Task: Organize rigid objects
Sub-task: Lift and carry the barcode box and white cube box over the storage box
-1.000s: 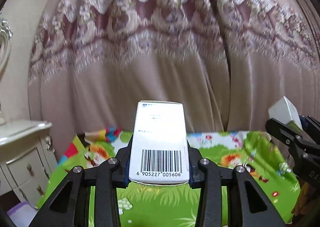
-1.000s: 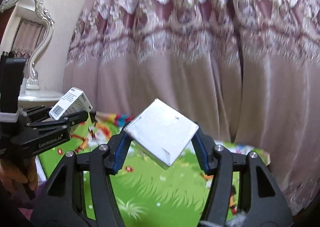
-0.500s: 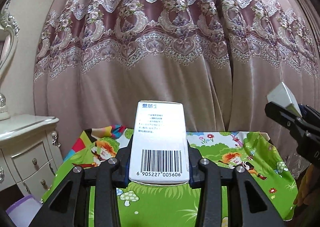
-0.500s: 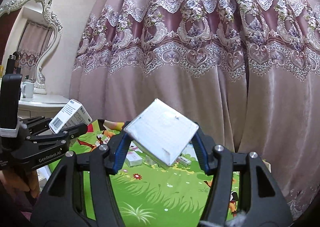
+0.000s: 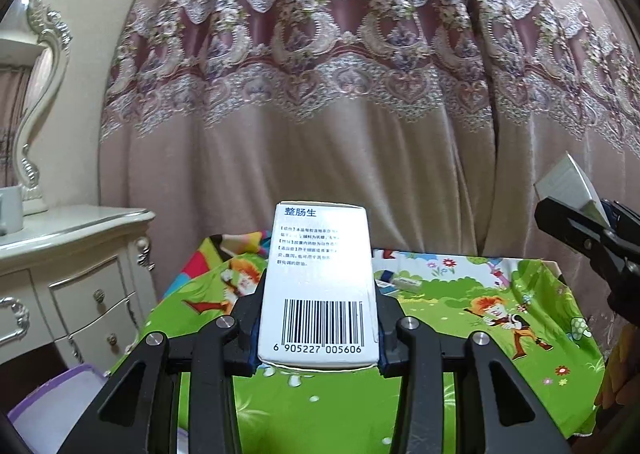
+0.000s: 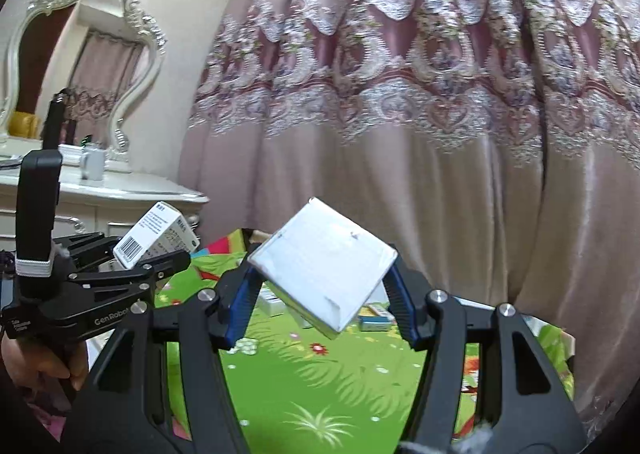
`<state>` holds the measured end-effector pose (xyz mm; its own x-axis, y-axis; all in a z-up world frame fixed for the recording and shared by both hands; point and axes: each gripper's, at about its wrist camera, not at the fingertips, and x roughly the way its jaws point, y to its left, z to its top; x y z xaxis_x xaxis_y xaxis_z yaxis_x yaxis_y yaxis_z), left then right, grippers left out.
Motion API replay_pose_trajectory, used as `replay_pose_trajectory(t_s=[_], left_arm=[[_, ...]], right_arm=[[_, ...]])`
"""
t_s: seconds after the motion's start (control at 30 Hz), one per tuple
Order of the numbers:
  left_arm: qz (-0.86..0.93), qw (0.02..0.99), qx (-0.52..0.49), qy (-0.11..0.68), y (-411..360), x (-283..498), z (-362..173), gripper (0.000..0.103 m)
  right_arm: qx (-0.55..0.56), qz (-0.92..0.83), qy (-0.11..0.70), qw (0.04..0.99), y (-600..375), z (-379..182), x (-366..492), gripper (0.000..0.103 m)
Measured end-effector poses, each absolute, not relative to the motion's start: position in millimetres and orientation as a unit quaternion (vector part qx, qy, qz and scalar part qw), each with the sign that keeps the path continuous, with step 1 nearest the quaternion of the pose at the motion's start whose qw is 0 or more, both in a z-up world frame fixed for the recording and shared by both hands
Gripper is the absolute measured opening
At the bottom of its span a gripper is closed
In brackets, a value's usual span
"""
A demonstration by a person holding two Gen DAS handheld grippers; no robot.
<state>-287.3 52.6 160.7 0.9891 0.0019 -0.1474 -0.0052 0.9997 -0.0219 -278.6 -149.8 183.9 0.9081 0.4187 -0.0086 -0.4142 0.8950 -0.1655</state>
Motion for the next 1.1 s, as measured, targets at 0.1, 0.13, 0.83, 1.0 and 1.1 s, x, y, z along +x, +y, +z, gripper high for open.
replay_pose_trajectory(t_s=[0.1,0.13,0.83,1.0,1.1], left_arm=[[0.018,0.997,-0.021,0.076,67.1,-291.9,158.7,0.041],[0.026,0.996,-0.025,0.076,73.3,-294.1,157.7,0.041],[0.209,0.952,-0.156,0.159,229.9,-340.8,99.0,0.041],[0.235,0.936,-0.18,0.188,255.3,-347.6,80.1,0.041],[0.243,0.928,-0.188,0.212,265.2,-345.6,70.5,0.041]], right_arm=[[-0.092,0.241,-0.009,0.966,-133.5,182.1,-280.1,0.062],[-0.097,0.25,-0.008,0.963,-127.2,181.4,-280.8,0.062],[-0.196,0.461,0.108,0.859,42.7,146.1,-273.4,0.062],[-0.223,0.492,0.146,0.829,76.1,127.0,-274.4,0.062],[-0.245,0.507,0.176,0.807,93.9,112.2,-276.3,0.062]])
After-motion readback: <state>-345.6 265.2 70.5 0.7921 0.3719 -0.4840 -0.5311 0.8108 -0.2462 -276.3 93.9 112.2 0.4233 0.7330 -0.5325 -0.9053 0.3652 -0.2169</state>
